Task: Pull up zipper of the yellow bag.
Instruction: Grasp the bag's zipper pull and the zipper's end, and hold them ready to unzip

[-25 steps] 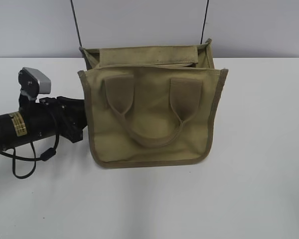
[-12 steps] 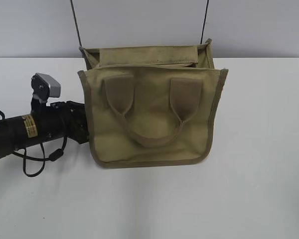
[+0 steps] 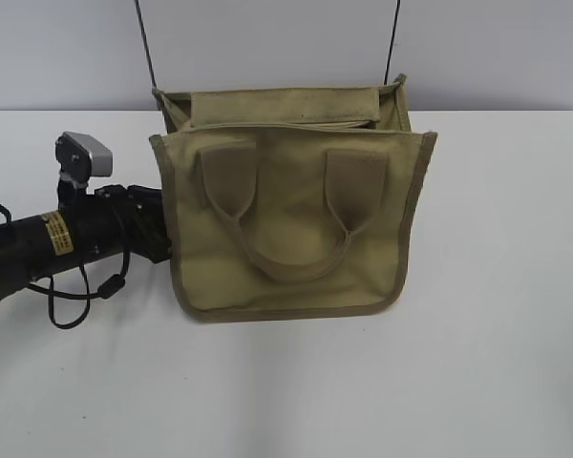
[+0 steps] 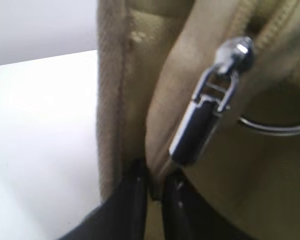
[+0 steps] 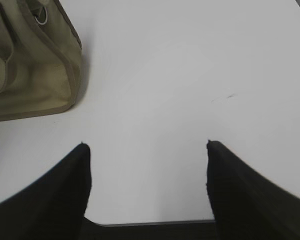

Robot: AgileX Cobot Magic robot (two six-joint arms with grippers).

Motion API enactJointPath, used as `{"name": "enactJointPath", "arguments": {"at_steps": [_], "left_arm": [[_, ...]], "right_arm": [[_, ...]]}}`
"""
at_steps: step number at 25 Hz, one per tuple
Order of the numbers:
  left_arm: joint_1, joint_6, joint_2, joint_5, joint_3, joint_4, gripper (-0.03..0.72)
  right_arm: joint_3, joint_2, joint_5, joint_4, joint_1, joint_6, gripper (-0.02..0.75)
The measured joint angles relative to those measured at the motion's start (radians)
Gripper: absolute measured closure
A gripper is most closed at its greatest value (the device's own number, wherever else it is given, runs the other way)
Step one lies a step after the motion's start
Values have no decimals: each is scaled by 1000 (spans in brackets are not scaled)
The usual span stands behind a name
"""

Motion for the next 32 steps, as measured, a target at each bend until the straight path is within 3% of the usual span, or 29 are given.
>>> {"name": "enactJointPath", "arguments": {"at_steps": [2, 4, 13, 22, 32], "left_arm": [[0, 0, 0, 0, -1, -3, 662], [0, 0, 0, 1, -1, -3, 678], [0, -38, -182, 220, 57, -8, 680], [0, -234, -412, 435, 58, 90, 682], [0, -258, -492, 531, 59, 122, 682]], "right_arm": [[0, 0, 0, 0, 0, 0, 214], [0, 0, 0, 0, 0, 0, 214], [0, 0, 0, 0, 0, 0, 214], [0, 0, 0, 0, 0, 0, 214], [0, 0, -4, 6, 0, 1, 214]]}}
